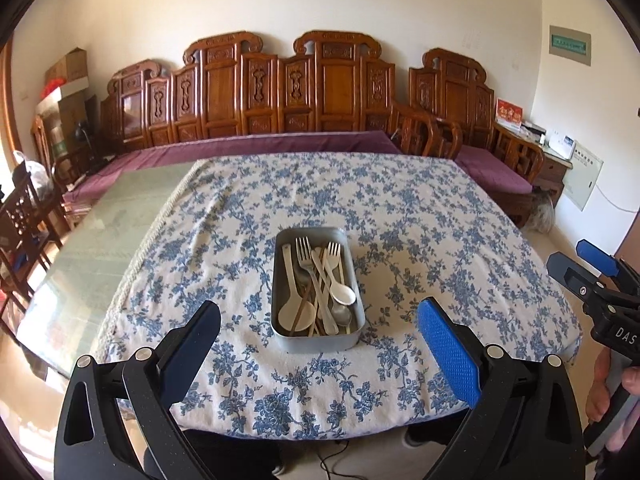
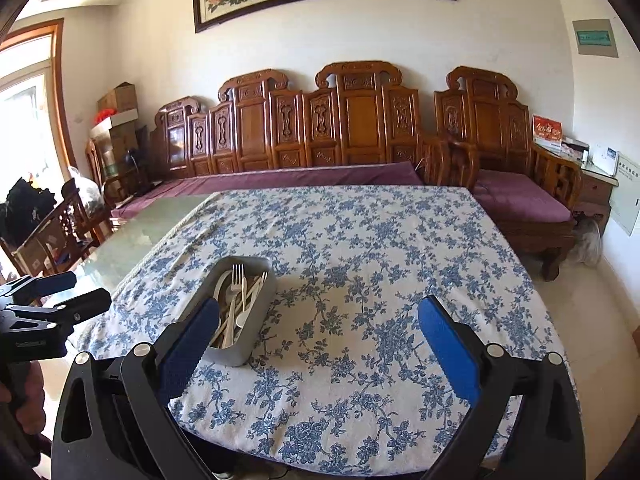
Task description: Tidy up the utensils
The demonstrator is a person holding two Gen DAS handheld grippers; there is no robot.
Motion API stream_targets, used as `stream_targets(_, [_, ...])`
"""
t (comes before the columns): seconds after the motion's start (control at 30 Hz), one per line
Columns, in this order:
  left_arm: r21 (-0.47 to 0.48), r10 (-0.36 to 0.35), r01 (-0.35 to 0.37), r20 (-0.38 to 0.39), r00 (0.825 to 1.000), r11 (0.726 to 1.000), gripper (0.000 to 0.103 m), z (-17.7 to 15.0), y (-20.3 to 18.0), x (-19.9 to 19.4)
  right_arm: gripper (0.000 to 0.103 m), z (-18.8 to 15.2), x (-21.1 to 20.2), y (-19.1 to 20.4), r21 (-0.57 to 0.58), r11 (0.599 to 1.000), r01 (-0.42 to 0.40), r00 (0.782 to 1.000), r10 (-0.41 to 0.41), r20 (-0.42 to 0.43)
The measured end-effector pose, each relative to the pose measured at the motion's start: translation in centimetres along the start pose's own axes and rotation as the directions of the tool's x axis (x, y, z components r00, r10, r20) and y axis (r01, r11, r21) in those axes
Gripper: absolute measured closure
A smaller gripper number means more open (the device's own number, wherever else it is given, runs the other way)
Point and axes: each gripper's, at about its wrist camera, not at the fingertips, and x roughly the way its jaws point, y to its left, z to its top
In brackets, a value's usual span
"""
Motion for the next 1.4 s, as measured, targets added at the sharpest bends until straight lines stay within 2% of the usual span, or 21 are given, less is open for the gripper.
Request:
stream_targets(0.3, [0.009, -0.007, 0.007, 0.104, 0.995, 1.0, 0.008, 1.3, -1.3, -5.1, 0.003, 2.1, -5.3, 1.2, -0.023, 1.0, -0.004, 0.993, 0.007, 0.116])
stream_targets(0.5, [0.021, 0.002, -0.006, 0.187, 0.982, 1.0, 0.008, 1.9, -2.1, -8.9, 0.003, 3.1, -9.0, 2.4, -0.055, 0.998, 0.003, 0.98, 0.008, 0.198])
stream_targets(0.7, [0.018, 0.0, -0.005, 0.246, 0.969, 1.0, 0.008, 2.2, -2.3, -11.6, 0.003, 3.6, -11.3, 2.9, -0.058, 0.998, 0.007, 0.969, 0.008, 0.247])
stream_targets(1.4, [0.014, 0.008, -0.012, 0.26, 0.966, 1.0, 0.008, 1.9, -2.3, -12.0, 0.003, 3.7, -11.5, 2.6, -0.043, 0.999, 0.018, 0.97, -0.007, 0.243])
